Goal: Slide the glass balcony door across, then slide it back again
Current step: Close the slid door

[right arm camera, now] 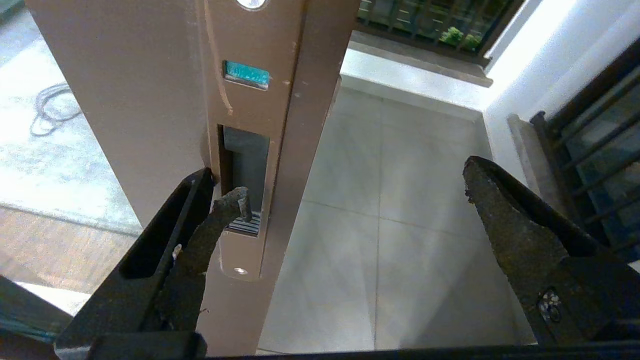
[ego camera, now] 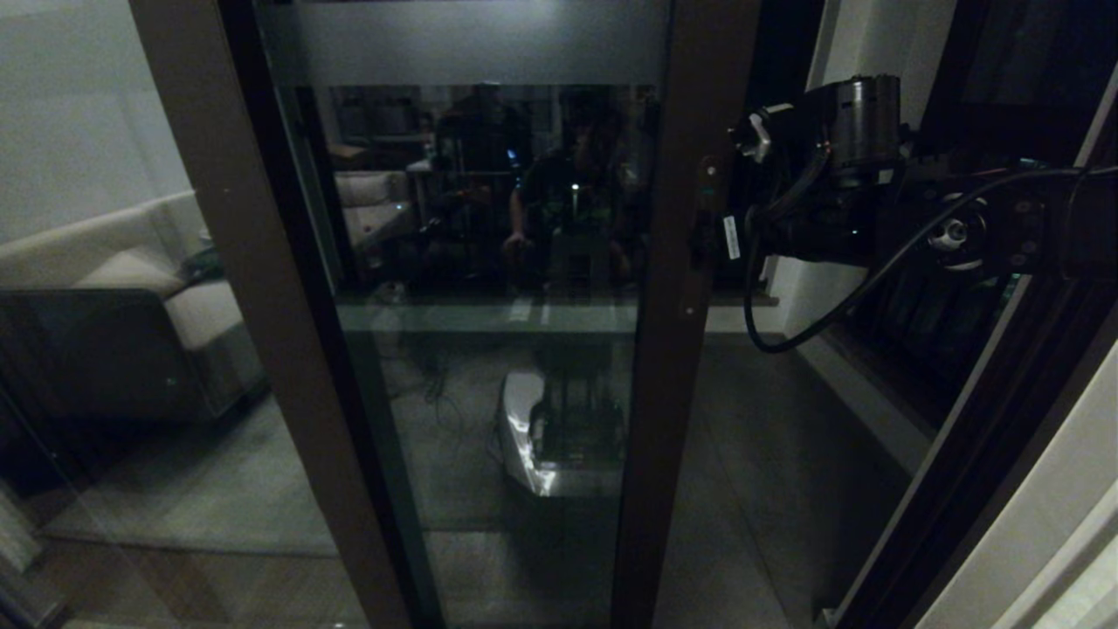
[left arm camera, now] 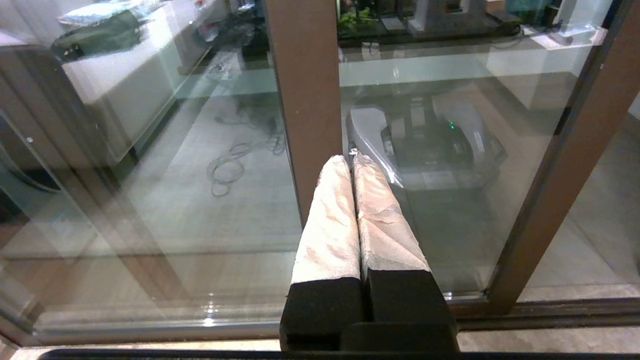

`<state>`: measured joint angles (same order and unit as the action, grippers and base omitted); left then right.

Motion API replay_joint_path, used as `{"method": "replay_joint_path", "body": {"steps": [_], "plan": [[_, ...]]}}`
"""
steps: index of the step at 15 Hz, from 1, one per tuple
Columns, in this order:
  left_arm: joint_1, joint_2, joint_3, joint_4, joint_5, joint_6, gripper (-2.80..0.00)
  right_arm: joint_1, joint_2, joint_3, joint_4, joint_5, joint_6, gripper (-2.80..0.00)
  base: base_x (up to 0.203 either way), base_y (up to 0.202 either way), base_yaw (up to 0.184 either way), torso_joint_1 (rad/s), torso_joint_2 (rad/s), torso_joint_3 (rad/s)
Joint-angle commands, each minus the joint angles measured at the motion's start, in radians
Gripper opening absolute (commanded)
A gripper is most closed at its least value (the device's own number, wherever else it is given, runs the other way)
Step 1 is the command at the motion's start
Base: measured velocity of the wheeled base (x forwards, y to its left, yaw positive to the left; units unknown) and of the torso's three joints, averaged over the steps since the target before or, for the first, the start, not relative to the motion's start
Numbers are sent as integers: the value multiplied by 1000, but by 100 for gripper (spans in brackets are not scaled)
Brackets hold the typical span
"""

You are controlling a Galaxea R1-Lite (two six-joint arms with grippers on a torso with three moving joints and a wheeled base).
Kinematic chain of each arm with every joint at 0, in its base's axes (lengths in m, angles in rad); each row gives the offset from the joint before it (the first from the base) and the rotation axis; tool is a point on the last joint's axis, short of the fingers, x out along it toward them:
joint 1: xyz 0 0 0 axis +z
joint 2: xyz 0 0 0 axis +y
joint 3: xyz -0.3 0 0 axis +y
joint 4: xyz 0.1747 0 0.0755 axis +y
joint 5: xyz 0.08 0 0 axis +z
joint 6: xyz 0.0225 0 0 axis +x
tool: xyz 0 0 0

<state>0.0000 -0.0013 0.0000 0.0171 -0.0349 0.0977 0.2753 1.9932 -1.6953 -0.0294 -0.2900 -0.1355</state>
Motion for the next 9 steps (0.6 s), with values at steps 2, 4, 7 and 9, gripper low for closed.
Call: {"method": "replay_joint_path", "body": {"steps": [2,4,7,9], "plan": [[0,0,2,0,0,1,-280,-8,0,0,0,-1,-1,0,0,0,0,0,0,0],[0,0,2,0,0,1,-280,-10,-2,6,0,-1,-2,0,0,0,0,0,0,0],[0,0,2,0,0,1,-280,-25,-11,25,-1,-1,-25,0,0,0,0,0,0,0],[0,0,2,1,0,1,-280,-31,-11,32,-1,-1,-36,0,0,0,0,0,0,0]]}}
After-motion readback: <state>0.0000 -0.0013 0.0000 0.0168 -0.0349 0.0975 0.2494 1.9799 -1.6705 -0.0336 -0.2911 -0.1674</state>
